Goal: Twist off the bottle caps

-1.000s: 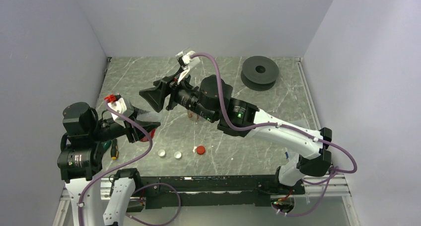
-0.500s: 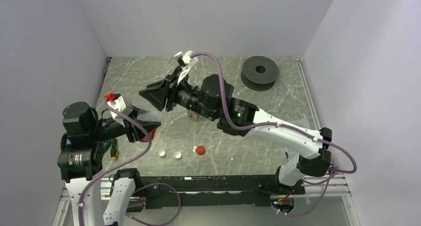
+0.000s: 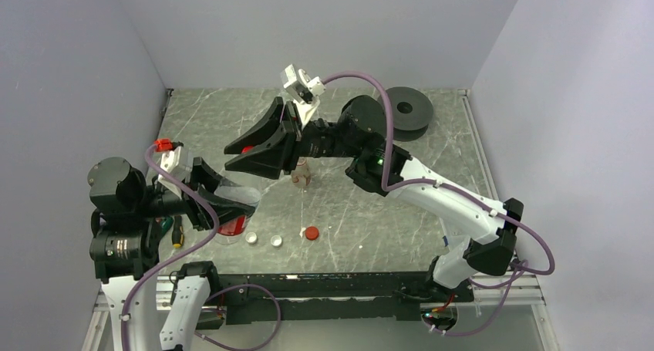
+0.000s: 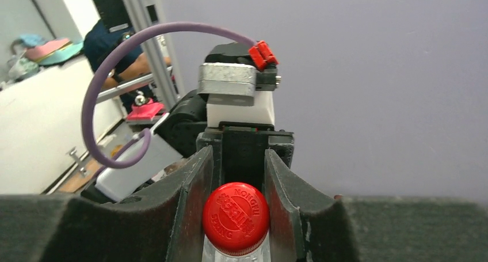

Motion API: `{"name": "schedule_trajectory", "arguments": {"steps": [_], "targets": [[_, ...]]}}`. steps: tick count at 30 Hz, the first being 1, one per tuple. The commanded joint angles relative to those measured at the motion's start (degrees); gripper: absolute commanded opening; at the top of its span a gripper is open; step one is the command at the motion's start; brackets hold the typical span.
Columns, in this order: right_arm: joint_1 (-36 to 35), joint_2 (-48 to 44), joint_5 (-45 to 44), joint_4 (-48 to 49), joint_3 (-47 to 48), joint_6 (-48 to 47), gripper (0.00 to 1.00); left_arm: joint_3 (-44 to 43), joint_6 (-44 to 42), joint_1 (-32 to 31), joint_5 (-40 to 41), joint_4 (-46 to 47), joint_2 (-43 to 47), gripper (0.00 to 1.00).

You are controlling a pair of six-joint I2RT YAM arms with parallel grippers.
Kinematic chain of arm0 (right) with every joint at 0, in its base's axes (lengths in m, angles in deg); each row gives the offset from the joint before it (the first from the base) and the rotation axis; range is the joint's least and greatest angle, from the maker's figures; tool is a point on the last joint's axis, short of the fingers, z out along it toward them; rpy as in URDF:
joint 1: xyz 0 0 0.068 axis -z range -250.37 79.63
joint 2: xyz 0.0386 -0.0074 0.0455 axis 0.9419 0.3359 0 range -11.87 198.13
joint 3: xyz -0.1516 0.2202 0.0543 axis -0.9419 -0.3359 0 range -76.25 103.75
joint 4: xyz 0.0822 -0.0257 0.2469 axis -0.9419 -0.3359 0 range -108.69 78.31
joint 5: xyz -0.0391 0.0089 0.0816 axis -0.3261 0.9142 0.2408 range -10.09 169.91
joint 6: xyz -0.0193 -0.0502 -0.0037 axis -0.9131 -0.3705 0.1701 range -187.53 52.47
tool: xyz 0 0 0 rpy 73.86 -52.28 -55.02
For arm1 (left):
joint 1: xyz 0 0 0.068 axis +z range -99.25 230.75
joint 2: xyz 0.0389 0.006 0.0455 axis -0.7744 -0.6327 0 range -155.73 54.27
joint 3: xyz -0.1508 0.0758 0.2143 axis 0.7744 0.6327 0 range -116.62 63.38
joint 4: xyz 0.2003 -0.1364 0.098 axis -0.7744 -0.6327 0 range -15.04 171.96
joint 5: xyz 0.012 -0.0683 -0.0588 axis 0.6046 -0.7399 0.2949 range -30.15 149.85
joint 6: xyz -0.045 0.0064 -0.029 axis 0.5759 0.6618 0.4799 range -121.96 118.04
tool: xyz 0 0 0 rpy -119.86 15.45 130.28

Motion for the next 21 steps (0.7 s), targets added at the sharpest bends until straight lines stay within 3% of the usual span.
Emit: {"name": "schedule_trajectory", "arguments": {"steps": [1,2,5,7,9,11,16,21], "targets": [[1.1,-3.2,9.3,2.2,-0.3,-1.5,0.00,-2.4,-0.4,0.2,-2.8,-0.4,-0.3,0.01],[1.2,-3.2,8.0,0.8,0.2,-1.9,0.10,-2.7,-1.6,0.2,-2.6,-1.6,-0.5,0.01],[1.3,-4.3,-4.1,-4.2,0.7,-3.5,0.67,-3.7,-5.1,0.3,-0.5,-4.6,-0.7,0.01],[0.3,-6.1,-18.0,-6.6,-0.2,-3.8,0.88,-4.0,-9.2,0.3,2.5,-6.9,-0.8,0.03],[-2.3,-9.3,-31.8,-4.3,-4.4,-4.8,0.95,-4.2,-14.4,0.3,8.9,-9.1,-0.2,0.03],[-4.7,-10.0,-37.7,-4.6,-5.0,-6.4,0.99,-3.5,-19.3,0.3,14.7,-9.9,0.7,0.02],[-9.7,-0.7,-51.3,-23.3,11.9,-9.8,0.99,1.6,-26.1,0.3,27.3,-6.8,4.4,0.00],[-10.1,6.1,-56.7,-34.6,22.0,-7.7,0.94,2.4,-26.5,0.3,30.5,-5.7,5.0,0.00]]}}
